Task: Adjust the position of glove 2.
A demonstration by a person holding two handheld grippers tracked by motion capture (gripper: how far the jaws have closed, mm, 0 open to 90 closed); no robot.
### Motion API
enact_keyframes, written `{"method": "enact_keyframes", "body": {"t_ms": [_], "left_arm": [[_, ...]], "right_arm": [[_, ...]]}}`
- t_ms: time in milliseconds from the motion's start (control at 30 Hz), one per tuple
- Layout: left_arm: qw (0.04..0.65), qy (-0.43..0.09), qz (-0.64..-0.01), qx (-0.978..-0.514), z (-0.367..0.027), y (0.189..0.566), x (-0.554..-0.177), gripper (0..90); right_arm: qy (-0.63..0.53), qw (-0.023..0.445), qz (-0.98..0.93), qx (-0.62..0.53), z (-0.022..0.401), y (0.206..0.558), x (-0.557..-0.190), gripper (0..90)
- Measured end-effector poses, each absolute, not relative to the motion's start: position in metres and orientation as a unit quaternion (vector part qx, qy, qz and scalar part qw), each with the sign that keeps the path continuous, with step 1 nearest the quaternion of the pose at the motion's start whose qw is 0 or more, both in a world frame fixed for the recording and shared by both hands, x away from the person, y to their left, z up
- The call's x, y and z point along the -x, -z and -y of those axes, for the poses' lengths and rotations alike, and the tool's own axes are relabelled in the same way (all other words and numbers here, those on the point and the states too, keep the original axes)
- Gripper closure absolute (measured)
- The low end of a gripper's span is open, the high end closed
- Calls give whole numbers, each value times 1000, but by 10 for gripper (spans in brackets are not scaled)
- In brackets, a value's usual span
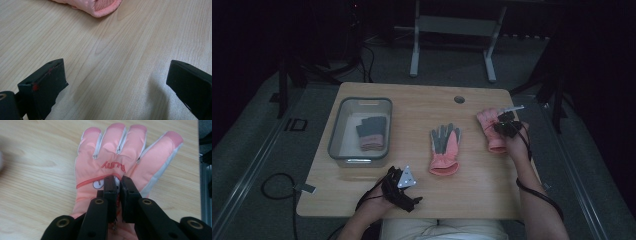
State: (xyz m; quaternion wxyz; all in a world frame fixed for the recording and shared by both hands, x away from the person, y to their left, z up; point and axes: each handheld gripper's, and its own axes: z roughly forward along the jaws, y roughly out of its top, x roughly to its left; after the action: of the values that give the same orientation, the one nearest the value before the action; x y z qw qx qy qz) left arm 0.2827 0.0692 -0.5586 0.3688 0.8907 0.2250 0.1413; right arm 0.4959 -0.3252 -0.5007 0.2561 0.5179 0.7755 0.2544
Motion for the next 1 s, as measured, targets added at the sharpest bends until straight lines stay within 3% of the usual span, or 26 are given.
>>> {"method": "enact_keyframes", "body": {"t_ms": [500, 733, 1000], "left_arm": [[375, -141, -225, -888, -71, 559, -283, 22], [378, -142, -225, -887, -73, 559, -284, 22], [378, -143, -224, -887, -72, 558, -283, 22]], "right_arm": [[-302, 299, -721, -548, 307, 425, -429, 846], [-304, 320, -707, -552, 294, 425, -399, 845], [-314, 310, -701, -561, 275, 449, -377, 845]]}}
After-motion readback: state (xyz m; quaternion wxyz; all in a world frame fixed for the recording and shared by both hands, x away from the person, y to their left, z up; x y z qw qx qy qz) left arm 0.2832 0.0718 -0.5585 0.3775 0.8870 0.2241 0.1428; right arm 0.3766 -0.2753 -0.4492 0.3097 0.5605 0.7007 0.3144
